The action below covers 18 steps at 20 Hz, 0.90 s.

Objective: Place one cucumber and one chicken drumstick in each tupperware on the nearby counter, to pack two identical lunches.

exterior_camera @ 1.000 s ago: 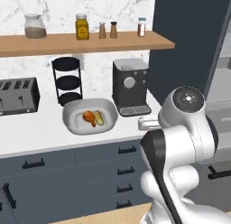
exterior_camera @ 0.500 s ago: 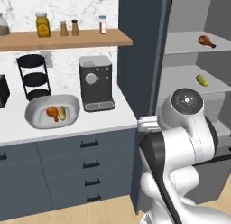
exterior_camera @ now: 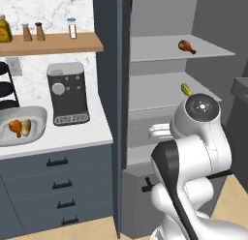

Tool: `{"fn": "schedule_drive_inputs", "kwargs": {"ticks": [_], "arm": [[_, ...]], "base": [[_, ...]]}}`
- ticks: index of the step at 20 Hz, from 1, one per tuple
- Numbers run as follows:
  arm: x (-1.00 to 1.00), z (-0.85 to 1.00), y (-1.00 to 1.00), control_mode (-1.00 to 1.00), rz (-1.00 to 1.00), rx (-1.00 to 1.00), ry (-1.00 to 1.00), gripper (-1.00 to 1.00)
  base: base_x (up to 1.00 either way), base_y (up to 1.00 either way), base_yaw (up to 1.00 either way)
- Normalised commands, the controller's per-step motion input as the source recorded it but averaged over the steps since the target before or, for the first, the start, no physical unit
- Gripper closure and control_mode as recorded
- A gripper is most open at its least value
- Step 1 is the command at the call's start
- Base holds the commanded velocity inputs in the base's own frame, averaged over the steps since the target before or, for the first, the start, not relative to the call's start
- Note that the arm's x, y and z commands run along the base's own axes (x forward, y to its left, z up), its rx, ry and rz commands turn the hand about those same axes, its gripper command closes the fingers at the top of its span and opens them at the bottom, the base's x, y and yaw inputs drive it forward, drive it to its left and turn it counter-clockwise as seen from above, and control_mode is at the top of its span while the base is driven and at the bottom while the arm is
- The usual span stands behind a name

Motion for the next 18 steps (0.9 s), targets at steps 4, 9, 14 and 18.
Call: {"fn": "schedule_drive_inputs", "kwargs": {"ticks": [4, 9, 14, 18], "arm": [[0.00, 0.00, 0.00, 1.00, 0.00, 0.00, 0.00, -1.00], [0.00, 0.00, 0.00, 1.00, 0.00, 0.00, 0.00, -1.00], [0.00, 0.00, 0.00, 1.00, 0.00, 0.00, 0.00, -1.00], [0.00, 0.00, 0.00, 1.00, 0.00, 0.00, 0.00, -1.00]], "base": [[0.12, -0.52, -0.04], [0.18, -0.50, -0.06], [0.27, -0.45, -0.07], [0.46, -0.24, -0.06]]}}
